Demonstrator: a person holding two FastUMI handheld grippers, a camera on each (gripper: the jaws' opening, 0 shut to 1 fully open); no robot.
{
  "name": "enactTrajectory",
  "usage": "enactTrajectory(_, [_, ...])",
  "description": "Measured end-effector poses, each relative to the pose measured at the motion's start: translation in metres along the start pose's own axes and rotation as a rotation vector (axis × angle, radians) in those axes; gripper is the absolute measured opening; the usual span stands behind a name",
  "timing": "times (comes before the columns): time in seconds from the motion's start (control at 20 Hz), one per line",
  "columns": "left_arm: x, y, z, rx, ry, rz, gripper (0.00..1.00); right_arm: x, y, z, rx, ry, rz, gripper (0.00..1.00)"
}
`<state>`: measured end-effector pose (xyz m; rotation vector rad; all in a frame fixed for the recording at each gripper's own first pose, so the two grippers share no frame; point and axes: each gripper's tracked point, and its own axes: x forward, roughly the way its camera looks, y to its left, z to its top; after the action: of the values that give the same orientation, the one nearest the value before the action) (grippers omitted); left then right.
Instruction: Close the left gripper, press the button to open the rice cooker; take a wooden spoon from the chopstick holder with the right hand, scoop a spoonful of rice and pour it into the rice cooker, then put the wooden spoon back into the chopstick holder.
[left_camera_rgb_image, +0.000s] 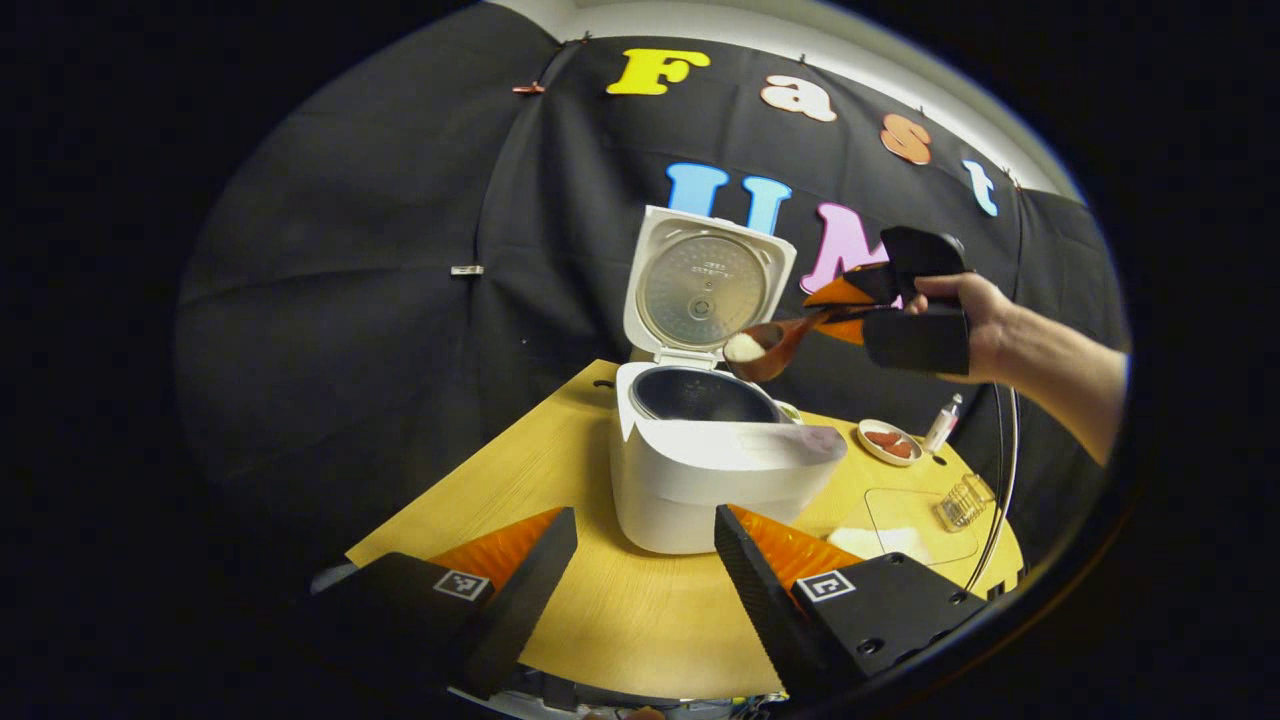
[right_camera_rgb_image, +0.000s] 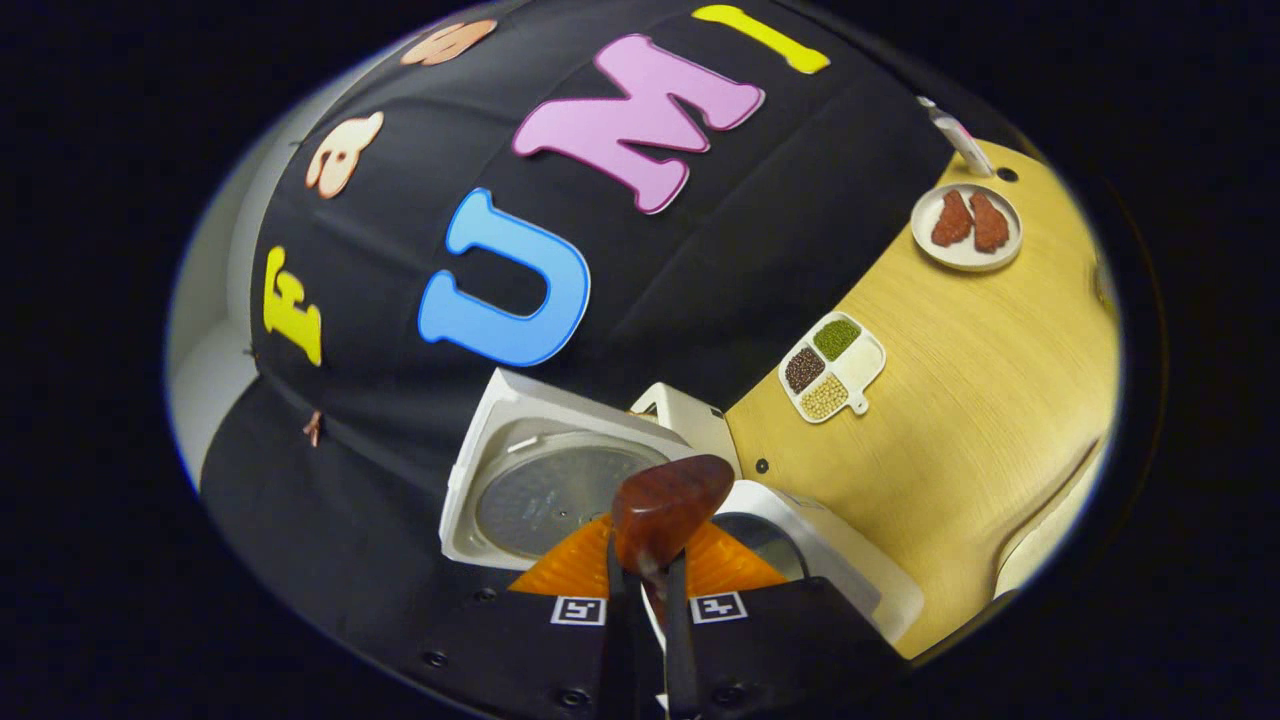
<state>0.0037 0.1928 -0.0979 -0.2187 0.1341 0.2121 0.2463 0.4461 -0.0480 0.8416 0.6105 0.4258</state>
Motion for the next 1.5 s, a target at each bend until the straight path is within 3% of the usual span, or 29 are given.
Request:
enactTrajectory(0.4, [0.005, 0.027, -0.003, -0.034, -0.022, 0.032, 0.96, 0.01, 0.01, -0.042, -0.474, -0.015, 0.033, 0.16])
enactTrajectory(0.65, [0.005, 0.037, 0.001, -0.115, -0.03, 0.056, 0.96, 0.012, 0.035, -0.055, -0.757, -0.058, 0.121, 0.16])
enactTrajectory(0.75, [0.007, 0.04, -0.002, -0.106, -0.028, 0.066, 0.96, 0.01, 0.047, -0.07, -0.928, -0.048, 0.173, 0.11])
enactTrajectory(0.8, [0.008, 0.044, -0.002, -0.085, -0.03, 0.078, 0.97, 0.008, 0.053, -0.079, -1.023, -0.047, 0.207, 0.16])
enactTrajectory(0.9, [0.009, 0.057, 0.0, -0.059, -0.036, 0.097, 0.96, 0.004, 0.063, -0.102, -1.178, -0.05, 0.27, 0.16])
enactTrajectory(1.1, [0.005, 0.072, 0.005, -0.069, -0.05, 0.125, 0.96, 0.009, 0.06, -0.124, -1.269, -0.019, 0.295, 0.16])
enactTrajectory(1.5, [-0.001, 0.065, -0.004, -0.046, -0.042, 0.12, 0.95, 0.013, 0.06, -0.117, -1.265, -0.034, 0.278, 0.16])
